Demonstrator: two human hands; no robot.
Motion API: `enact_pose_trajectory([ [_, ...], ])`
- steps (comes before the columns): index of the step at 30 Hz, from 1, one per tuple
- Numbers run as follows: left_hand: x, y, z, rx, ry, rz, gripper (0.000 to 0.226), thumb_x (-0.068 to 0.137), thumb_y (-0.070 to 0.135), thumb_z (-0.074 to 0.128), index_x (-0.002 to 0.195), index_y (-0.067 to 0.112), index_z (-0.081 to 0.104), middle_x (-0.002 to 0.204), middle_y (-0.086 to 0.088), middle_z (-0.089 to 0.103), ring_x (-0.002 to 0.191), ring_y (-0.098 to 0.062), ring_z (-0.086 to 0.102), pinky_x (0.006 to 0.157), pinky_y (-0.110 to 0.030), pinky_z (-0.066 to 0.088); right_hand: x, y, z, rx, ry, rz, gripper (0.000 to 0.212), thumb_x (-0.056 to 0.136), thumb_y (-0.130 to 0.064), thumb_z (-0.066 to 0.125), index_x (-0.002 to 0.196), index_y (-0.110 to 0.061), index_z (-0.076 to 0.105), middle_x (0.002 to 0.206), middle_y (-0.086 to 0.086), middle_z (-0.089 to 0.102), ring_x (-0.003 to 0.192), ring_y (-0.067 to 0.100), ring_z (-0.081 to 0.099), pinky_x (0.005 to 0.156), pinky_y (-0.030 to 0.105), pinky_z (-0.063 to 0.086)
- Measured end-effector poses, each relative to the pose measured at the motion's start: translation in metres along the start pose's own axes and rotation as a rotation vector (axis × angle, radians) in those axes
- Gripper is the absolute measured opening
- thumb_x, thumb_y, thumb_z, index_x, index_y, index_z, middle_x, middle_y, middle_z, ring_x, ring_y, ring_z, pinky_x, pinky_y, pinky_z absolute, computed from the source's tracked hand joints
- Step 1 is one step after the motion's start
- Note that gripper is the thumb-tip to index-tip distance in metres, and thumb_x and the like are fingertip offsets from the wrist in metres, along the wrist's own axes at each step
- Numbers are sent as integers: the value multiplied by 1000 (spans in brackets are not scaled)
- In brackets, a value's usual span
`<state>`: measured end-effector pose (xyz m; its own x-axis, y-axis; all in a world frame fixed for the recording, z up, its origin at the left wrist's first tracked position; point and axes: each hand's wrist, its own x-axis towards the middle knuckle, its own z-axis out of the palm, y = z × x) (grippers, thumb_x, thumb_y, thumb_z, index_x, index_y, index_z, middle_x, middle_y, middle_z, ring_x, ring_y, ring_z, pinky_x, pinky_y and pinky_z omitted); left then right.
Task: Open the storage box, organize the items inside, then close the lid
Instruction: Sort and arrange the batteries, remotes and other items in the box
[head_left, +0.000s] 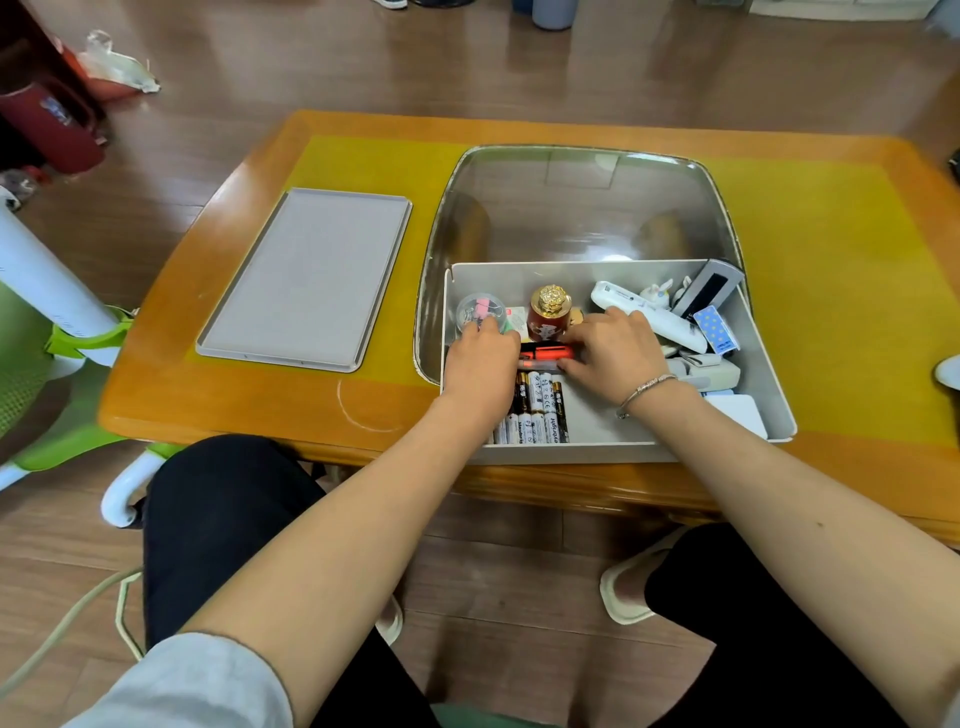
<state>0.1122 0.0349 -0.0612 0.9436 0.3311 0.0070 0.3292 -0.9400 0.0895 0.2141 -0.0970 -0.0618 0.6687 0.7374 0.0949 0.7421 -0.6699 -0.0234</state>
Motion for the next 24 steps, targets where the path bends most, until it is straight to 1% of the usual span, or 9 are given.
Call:
enact_pose_trajectory([
  [4,2,0,2,4,25,-7,34,88,2,59,121,8,56,126,-17,53,115,-33,49,88,-40,47,-2,0,1,8,-53,-15,31,86,-34,52,115,-26,64,102,2,66,97,24,53,78,35,35],
  [7,2,0,3,-3,49,-6,33,90,6,59,123,9,55,125,-16,54,114,-32,49,87,-40,47,-4,-1,-2,30,-55,-14,32,89,-31,50,117,-25,63,105,3,63,99,24,52,80,35,35],
  [10,1,0,2,18,82,19,30,90,15,63,120,12,57,123,-13,56,116,-31,49,86,-39,46,-9,4,-10,79,-21,15,26,88,-24,51,107,-24,68,102,3,63,100,27,50,80,34,32],
  [13,2,0,3,50,74,26,30,91,21,62,120,13,59,126,-12,56,121,-31,47,87,-41,45,-20,20,-24,121,95,91,21,84,-16,56,95,-22,73,94,5,68,96,31,51,78,35,32],
  [16,4,0,4,57,49,10,32,92,18,61,123,14,57,128,-12,55,122,-31,47,89,-41,45,-29,44,-38,118,202,207,16,83,-19,62,95,-20,73,96,8,69,93,32,52,76,37,36],
  [19,4,1,3,38,46,7,33,94,22,59,125,13,55,128,-12,56,121,-31,47,90,-41,45,-33,65,-44,87,147,283,24,83,-28,64,105,-20,69,105,7,67,101,32,51,80,37,36],
  [21,3,1,2,-19,75,51,33,94,27,57,124,13,55,125,-11,57,119,-30,48,89,-40,44,-33,72,-44,87,86,301,31,82,-34,66,110,-20,66,110,8,64,106,33,50,82,37,35],
  [22,2,2,2,-63,76,109,32,95,28,56,124,15,55,122,-9,57,117,-29,48,89,-40,43,-34,73,-44,80,59,297,34,81,-36,66,112,-20,64,112,7,64,107,32,49,82,37,34],
  [24,-2,4,2,-148,-6,280,29,94,27,56,123,22,57,122,-4,54,115,-24,45,90,-37,40,-35,74,-41,58,26,272,36,82,-38,66,113,-21,63,114,6,63,108,31,49,83,37,34],
])
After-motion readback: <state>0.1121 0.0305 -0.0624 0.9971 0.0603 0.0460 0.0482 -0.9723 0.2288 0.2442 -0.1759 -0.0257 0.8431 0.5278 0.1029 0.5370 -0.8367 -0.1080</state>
